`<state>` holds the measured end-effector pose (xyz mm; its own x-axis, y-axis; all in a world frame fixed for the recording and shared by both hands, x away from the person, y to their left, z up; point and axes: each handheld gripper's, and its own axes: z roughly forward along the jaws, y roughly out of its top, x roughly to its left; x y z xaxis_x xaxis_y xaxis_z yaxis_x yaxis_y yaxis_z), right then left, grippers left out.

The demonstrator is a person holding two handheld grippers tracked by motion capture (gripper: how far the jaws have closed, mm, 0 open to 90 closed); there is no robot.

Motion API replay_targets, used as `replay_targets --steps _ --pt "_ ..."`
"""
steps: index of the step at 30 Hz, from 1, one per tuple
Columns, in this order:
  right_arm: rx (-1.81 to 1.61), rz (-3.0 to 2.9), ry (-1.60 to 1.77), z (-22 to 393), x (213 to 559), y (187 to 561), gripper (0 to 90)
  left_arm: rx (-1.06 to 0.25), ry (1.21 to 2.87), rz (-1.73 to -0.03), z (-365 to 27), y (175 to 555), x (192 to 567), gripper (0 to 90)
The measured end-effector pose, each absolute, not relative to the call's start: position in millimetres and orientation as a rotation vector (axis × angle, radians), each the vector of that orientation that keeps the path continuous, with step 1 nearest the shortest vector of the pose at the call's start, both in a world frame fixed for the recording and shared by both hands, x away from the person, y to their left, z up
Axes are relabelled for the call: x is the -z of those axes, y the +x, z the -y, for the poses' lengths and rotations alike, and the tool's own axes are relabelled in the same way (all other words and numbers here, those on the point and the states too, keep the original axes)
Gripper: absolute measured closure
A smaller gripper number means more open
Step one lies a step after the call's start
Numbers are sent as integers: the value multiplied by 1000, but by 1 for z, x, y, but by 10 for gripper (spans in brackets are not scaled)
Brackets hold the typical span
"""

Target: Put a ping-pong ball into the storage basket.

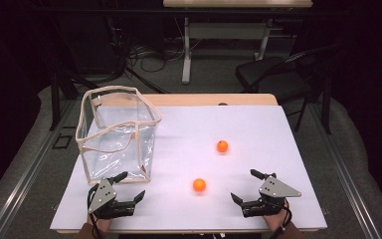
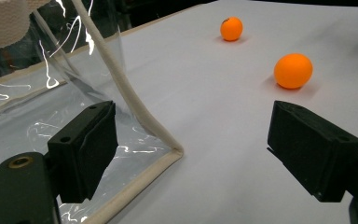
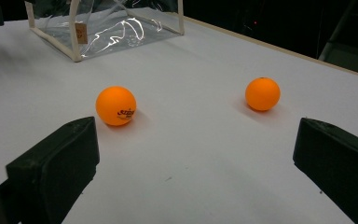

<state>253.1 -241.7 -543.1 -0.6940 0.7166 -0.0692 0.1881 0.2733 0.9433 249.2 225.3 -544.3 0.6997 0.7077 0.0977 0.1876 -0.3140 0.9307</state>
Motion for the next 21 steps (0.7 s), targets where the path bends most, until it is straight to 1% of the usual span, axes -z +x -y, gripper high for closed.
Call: replay_targets --steps 13,21 --pt "-1390 -2094 826 237 544 256 0 -592 1889 -686 -221 253 546 159" --pt "-1322 -2176 840 220 545 269 0 -580 1903 -683 -220 253 546 159"
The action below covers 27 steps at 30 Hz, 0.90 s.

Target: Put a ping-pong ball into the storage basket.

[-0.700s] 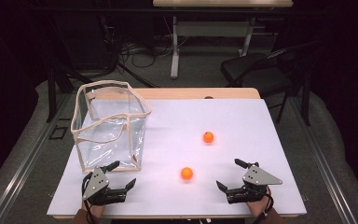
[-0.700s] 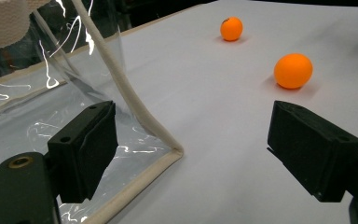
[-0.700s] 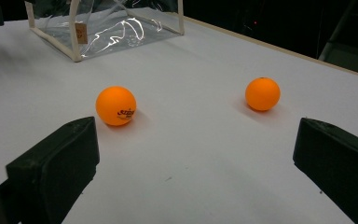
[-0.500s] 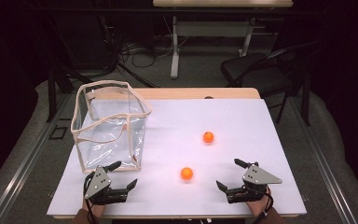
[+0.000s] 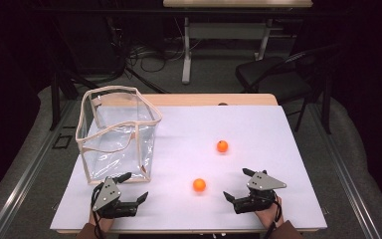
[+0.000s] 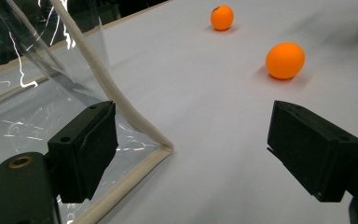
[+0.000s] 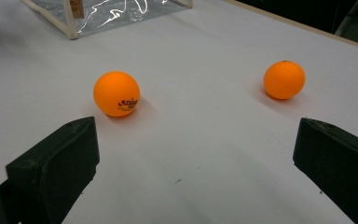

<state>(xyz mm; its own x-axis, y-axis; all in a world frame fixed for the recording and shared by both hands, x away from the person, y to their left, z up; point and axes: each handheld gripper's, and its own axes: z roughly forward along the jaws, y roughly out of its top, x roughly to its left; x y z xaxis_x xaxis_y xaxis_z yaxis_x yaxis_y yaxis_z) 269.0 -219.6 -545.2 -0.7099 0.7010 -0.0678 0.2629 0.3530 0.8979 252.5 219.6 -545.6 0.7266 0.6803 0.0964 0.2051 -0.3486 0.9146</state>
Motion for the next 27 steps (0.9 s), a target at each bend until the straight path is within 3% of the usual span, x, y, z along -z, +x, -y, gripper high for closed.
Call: replay_targets --steps 27 --pt "-1296 -2326 809 181 547 292 0 -577 1920 -683 -218 254 546 159"
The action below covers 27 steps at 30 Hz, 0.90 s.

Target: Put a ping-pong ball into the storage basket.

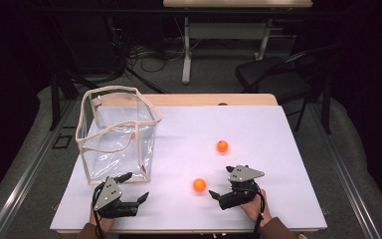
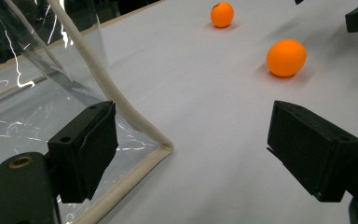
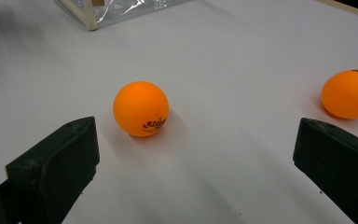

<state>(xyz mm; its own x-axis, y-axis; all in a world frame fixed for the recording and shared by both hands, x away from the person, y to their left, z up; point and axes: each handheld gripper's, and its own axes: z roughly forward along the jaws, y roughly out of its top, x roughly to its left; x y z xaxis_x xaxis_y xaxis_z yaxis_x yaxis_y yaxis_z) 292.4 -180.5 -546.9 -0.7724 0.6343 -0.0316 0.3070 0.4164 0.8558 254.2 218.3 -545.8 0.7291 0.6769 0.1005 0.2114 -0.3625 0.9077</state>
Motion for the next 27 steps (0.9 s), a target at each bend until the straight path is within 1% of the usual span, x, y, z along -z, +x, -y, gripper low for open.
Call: replay_targets --steps 27 --pt "-1296 -2455 745 142 551 309 0 -573 1916 -681 -218 255 546 159"
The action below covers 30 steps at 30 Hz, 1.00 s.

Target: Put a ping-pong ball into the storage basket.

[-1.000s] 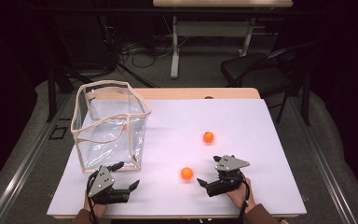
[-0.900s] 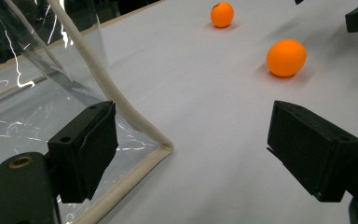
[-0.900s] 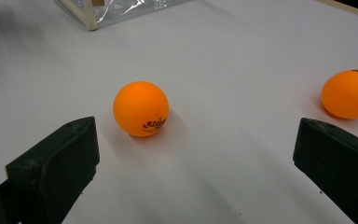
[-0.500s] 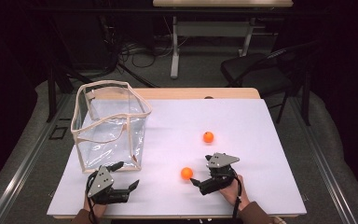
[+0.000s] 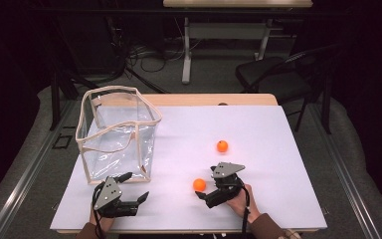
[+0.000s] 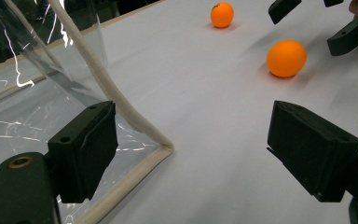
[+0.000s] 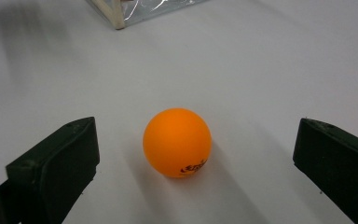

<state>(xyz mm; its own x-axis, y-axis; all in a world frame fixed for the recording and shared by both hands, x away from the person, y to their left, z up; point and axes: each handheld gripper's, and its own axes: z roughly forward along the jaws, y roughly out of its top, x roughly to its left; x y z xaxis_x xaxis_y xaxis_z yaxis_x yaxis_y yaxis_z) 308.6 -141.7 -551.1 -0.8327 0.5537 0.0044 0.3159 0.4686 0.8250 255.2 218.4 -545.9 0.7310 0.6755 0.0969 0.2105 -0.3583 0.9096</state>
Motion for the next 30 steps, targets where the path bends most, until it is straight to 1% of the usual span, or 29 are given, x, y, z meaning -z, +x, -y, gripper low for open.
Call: replay_targets --steps 16,17,18,19,22,23,25,26,28,30 --pt "-1255 -2510 705 123 554 314 0 -574 1921 -679 -218 255 546 159" --pt "-1226 -2510 704 123 554 313 68 -578 1918 -677 -219 254 545 159" --pt "-1228 -2515 708 123 554 312 101 -580 1917 -676 -218 254 545 159" --pt "-1228 -2515 708 123 554 312 101 -580 1917 -676 -218 254 545 159" --pt "-1209 -2518 698 122 554 311 163 -576 1922 -678 -219 254 545 159" --pt "-1194 -2514 705 122 555 311 216 -578 1919 -679 -219 255 545 159" --pt "-1186 -2515 710 121 556 311 233 -577 1915 -679 -218 255 545 159" --pt "-1178 -2518 708 121 557 311 264 -573 1921 -678 -218 255 546 159" --pt "-1147 -2520 709 119 557 310 289 -569 1924 -680 -218 255 546 159" --pt "-1138 -2514 709 119 558 310 333 -571 1919 -680 -218 255 546 159"
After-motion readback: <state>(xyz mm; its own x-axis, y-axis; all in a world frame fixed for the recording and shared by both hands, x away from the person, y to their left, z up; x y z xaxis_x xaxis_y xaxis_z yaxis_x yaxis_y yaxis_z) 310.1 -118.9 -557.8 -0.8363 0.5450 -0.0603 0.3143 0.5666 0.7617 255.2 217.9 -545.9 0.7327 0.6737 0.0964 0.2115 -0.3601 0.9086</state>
